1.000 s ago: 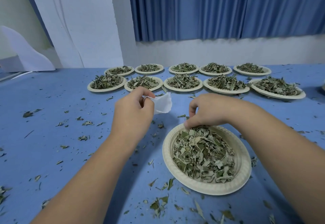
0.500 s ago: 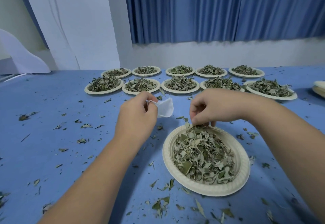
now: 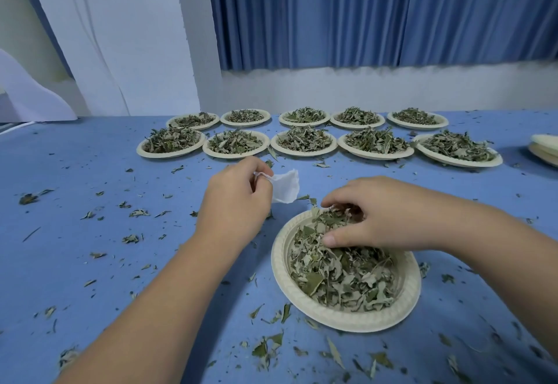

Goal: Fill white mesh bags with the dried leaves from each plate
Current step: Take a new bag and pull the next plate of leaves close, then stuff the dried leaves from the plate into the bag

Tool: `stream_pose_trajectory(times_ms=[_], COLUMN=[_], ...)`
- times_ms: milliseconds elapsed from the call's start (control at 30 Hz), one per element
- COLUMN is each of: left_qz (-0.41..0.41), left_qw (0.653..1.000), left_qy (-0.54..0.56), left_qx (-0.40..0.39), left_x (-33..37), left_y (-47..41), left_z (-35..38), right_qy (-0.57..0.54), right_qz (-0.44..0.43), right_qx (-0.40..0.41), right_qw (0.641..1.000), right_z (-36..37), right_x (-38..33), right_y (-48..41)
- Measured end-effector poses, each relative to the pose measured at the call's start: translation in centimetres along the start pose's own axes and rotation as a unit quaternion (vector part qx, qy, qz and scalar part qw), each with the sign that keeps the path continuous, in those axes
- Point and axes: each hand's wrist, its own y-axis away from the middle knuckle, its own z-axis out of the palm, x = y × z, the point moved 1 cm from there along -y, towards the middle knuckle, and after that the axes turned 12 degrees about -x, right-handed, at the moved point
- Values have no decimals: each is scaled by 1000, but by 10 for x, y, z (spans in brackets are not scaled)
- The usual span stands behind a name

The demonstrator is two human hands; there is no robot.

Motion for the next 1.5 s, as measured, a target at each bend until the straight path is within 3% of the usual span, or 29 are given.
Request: stream_pose_trajectory(times_ms=[600, 1167, 1500], left_qz=[48, 86, 129], left_qw=[997, 992, 981], left_qy=[-30, -86, -132], left_qx=[-43, -38, -51], left_x=[4, 12, 22], left_y=[3, 5, 11], left_z=[6, 3, 5], right_qy=[-58, -208, -207], right_qz=[-21, -104, -111], right_qx=[90, 150, 219], right_qw=[994, 961, 947], right_z=[10, 2, 4], right_x=[2, 10, 3], right_y=[-1, 12, 13])
